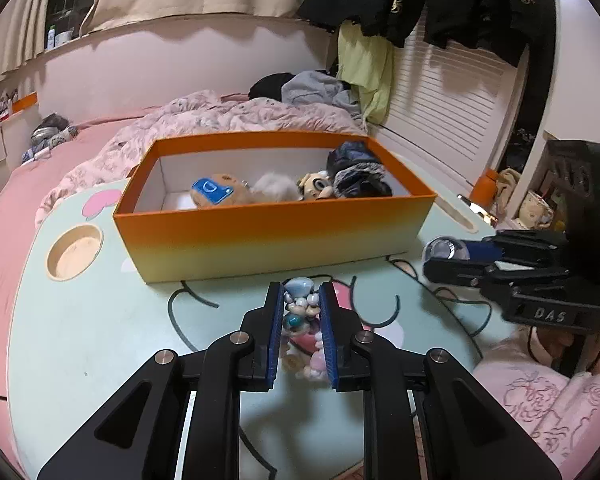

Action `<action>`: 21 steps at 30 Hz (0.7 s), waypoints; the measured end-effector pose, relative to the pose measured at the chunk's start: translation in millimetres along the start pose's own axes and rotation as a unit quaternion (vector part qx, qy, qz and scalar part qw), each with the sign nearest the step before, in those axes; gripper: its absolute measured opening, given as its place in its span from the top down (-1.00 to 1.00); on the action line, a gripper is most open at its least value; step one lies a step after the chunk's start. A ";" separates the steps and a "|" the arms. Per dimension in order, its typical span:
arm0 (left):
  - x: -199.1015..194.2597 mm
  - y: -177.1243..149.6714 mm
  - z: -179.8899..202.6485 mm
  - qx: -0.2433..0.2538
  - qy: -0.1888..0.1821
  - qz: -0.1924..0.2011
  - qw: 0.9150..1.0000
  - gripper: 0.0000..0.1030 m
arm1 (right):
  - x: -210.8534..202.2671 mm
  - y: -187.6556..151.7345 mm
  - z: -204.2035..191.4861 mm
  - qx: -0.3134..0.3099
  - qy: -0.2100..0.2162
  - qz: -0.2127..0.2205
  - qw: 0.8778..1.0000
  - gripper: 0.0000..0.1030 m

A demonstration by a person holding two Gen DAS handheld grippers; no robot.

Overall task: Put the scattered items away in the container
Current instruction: 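Grasp the bead bracelet with the left gripper, then lower the bracelet into the box with the left gripper while the right releases the ornament inside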

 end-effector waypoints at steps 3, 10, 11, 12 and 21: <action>-1.0 2.0 1.5 0.001 -0.001 0.004 1.000 0.66 | 0.6 -0.3 -1.8 -0.002 0.000 -0.001 1.000 0.49; 1.2 2.6 -1.4 -0.003 -0.002 0.002 1.000 0.76 | 0.2 0.4 0.3 0.003 0.000 -0.002 1.000 0.49; 1.7 2.0 -1.8 -0.002 -0.002 0.000 1.000 0.76 | -0.1 0.5 0.5 0.004 0.001 -0.002 1.000 0.49; 2.1 1.4 -2.2 -0.002 -0.001 0.000 1.000 0.76 | -0.1 0.6 0.4 0.005 0.001 -0.002 1.000 0.49; 22.7 -5.7 0.4 -0.002 -0.005 -0.021 1.000 -0.42 | 1.5 0.1 -1.1 0.005 0.002 -0.005 1.000 0.49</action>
Point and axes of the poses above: each gripper's, at about its wrist camera, not at the fingertips, and x roughly the way its jaws point, z to its right, y to its top, the point moved 3 cm from there along x, roughly the way its jaws point, and after that the axes turned 7 degrees about x, right-handed, at the moved point
